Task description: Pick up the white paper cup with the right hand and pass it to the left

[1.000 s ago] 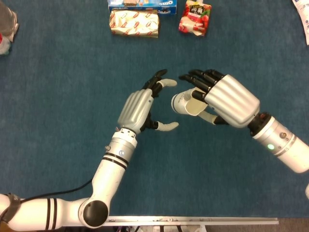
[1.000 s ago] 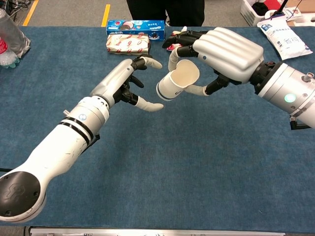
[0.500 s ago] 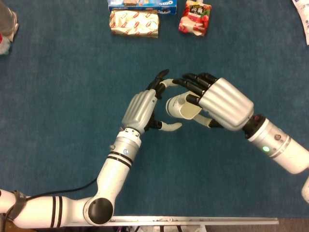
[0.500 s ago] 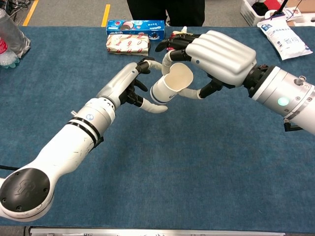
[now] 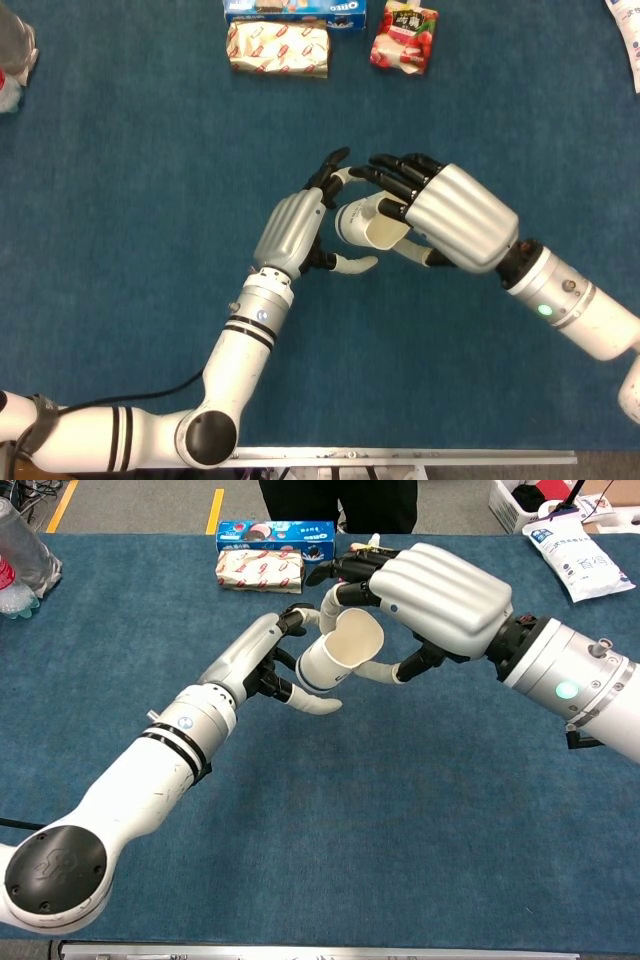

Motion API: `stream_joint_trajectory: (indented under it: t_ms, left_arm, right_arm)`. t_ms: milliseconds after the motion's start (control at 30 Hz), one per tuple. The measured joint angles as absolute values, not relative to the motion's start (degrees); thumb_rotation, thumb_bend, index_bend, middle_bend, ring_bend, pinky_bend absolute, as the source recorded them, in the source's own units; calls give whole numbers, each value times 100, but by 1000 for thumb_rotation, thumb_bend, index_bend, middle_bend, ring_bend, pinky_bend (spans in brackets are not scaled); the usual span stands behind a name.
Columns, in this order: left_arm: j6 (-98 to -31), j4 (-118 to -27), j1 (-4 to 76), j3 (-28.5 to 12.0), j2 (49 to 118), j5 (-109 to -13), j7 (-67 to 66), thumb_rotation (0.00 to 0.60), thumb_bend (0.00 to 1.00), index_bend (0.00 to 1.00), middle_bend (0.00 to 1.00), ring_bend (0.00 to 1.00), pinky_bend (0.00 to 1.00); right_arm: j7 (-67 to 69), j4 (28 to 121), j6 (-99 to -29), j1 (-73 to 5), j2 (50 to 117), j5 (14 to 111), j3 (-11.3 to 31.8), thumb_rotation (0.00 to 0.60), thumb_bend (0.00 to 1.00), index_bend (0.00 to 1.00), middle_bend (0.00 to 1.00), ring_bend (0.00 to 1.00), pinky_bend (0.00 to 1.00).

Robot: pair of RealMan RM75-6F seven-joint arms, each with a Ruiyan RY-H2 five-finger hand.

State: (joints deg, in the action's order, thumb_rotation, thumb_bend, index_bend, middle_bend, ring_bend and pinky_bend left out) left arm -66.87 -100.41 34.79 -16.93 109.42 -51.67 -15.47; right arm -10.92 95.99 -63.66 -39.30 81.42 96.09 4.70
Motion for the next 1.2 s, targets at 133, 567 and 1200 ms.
stream_joint_trajectory:
  t_ms: [133,567,1200]
  left_arm:
    - [-6748,-9997,3462,-1683,10995,-5210,-1470,600,0,255,26,107,300]
    - [-6870,-9912,3422,-1644,11106,-5247,-1426,600,0,356,52,114,299]
    - [-7016,-9847,3344,-1668,11254,-5245,-1429,600,0,538,117,143,313]
  right_arm:
    - [-1039,9564,-6413,-3928,8162,9647,448,600,245,458,197,157,299]
    - [-936,9565,-6475,-3915,8121,9649,426,600,246,458,197,157,299]
    - [-855,9567,-6456,-3933,8120,9650,386,600,245,458,197,157,298]
